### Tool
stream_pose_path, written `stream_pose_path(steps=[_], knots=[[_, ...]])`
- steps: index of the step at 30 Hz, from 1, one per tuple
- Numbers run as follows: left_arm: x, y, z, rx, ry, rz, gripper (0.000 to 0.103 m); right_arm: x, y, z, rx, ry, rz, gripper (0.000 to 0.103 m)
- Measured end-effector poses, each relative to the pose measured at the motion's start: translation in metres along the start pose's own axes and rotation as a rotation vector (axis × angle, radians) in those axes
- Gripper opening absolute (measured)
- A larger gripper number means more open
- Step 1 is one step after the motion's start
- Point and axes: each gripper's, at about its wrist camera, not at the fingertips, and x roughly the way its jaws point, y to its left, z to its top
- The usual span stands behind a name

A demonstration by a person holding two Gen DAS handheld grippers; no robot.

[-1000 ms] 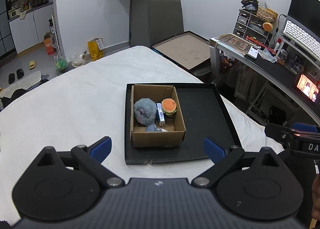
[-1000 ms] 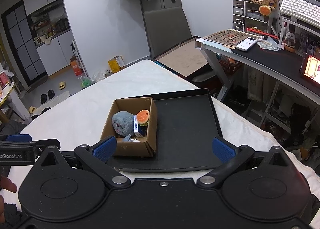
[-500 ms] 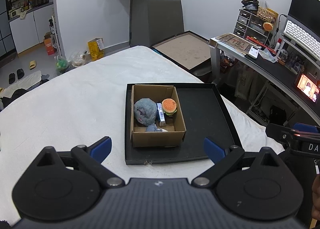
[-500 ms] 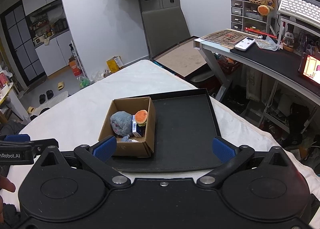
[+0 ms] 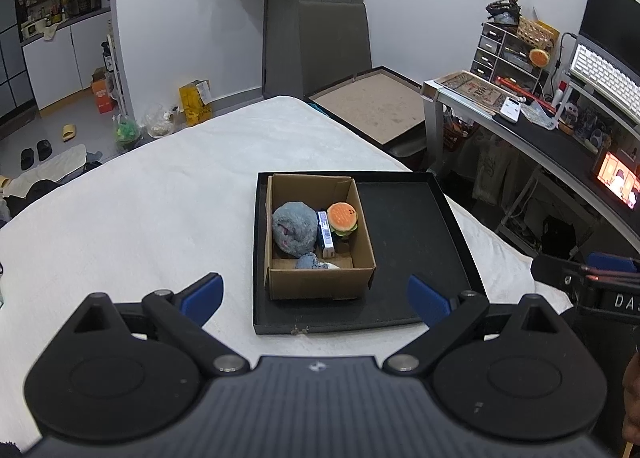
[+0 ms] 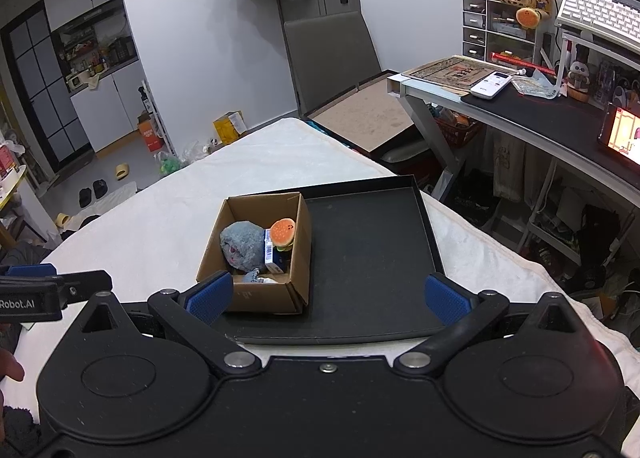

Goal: Organize soft objects

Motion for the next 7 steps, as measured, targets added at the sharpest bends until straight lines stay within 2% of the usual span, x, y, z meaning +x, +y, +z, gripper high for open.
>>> stream_pose_path(steps=[7], knots=[[0.0045,0.0023,0.0024,0.002,0.004,0.008,0.098,0.0057,-0.0045,-0.0008,0.005,0.003,0.019,0.103]])
